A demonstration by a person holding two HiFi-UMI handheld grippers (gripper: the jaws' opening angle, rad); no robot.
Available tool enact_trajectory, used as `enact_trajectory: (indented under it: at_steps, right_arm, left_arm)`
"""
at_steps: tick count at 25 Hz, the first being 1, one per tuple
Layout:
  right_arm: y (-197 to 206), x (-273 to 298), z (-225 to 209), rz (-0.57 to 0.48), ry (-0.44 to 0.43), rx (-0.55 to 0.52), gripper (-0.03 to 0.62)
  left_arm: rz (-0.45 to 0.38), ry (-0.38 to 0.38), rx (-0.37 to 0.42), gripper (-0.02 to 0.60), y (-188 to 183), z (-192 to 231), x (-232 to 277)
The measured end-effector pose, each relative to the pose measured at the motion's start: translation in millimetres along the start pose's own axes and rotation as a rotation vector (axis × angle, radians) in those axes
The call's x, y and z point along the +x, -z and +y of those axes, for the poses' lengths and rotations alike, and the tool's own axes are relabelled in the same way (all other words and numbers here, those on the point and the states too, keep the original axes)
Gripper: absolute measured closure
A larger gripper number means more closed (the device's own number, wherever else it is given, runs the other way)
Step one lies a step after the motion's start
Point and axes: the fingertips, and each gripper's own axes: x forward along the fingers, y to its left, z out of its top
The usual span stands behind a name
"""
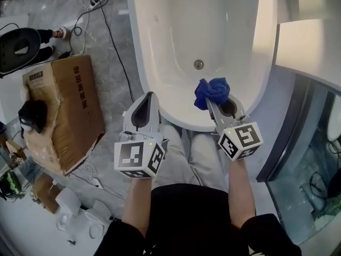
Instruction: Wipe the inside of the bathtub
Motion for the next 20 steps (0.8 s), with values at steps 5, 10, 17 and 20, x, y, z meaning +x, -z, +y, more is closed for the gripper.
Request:
enact_trajectory:
  at_steps: [5,10,17,20]
  right_arm:
    - [13.7,51.1,-14.7,0.050,0.001,0.004,0.516]
    - [26.7,102.2,-41.0,0.070,0.028,-0.016,0.516]
    - [44.1,214.9,-78.0,0.109,0.041,-0.009,0.516]
    - [50.1,262.8,-85.5,0.130,0.018,-0.001,0.516]
  left_arm:
    - [0.069,-0.002,-0.032,0.580,27.6,28.9,26.1]
    - [0.155,0.029,-0.059,0.580,63.5,45.7,52.3]
    - [0.225,0.007,0.086,0.580,73.1,112.5,88.2]
    - [0.248,-0.007,0.074,0.580,74.2,142.4,96.5]
